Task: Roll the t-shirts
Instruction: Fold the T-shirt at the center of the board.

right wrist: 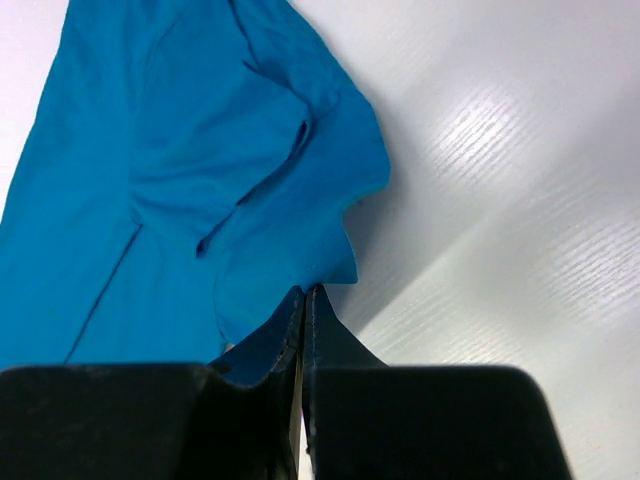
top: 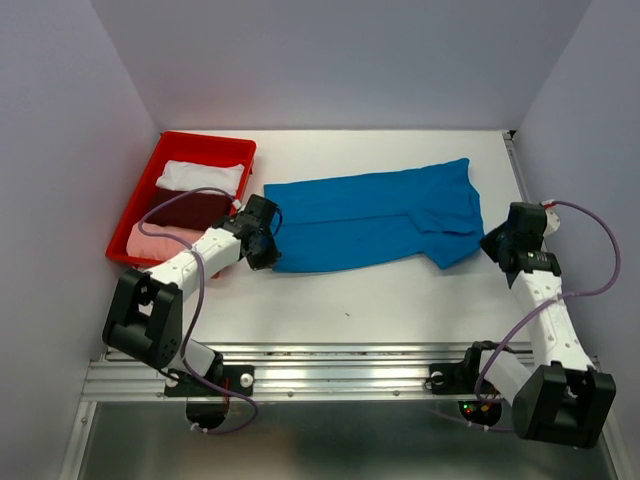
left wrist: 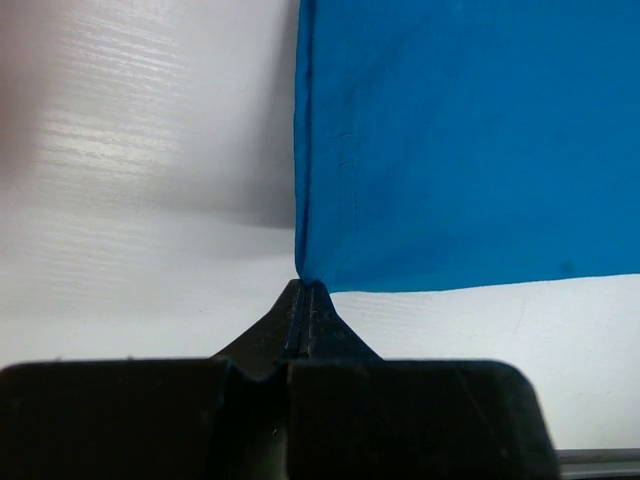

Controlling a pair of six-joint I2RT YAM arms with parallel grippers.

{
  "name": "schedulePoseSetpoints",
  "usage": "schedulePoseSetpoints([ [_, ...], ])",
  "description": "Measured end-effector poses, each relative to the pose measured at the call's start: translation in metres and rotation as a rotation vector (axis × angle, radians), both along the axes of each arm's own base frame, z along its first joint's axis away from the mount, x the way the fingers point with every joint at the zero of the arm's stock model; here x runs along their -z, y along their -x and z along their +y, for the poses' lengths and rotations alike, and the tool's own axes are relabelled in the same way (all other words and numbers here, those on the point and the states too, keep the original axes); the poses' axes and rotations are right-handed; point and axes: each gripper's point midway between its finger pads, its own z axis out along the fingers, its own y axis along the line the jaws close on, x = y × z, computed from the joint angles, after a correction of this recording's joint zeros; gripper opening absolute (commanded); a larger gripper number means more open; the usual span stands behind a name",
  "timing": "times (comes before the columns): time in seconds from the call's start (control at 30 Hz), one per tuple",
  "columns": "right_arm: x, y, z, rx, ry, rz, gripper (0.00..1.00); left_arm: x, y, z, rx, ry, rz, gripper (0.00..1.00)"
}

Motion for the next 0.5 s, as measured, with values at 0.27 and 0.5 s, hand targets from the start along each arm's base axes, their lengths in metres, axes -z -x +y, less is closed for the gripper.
schedulePoseSetpoints([
  [0.27,0.000,-0.036,0.000,-0.048,-0.007,0.011,0.01,-0.019,-0.035,-0.013,0.003,0.010,-0.055,0.00],
  [0.5,-0.010,-0.068,-0.001,-0.082,-0.003,-0.021,0.01,-0.019,-0.052,-0.007,-0.022,-0.005,-0.062,0.00],
])
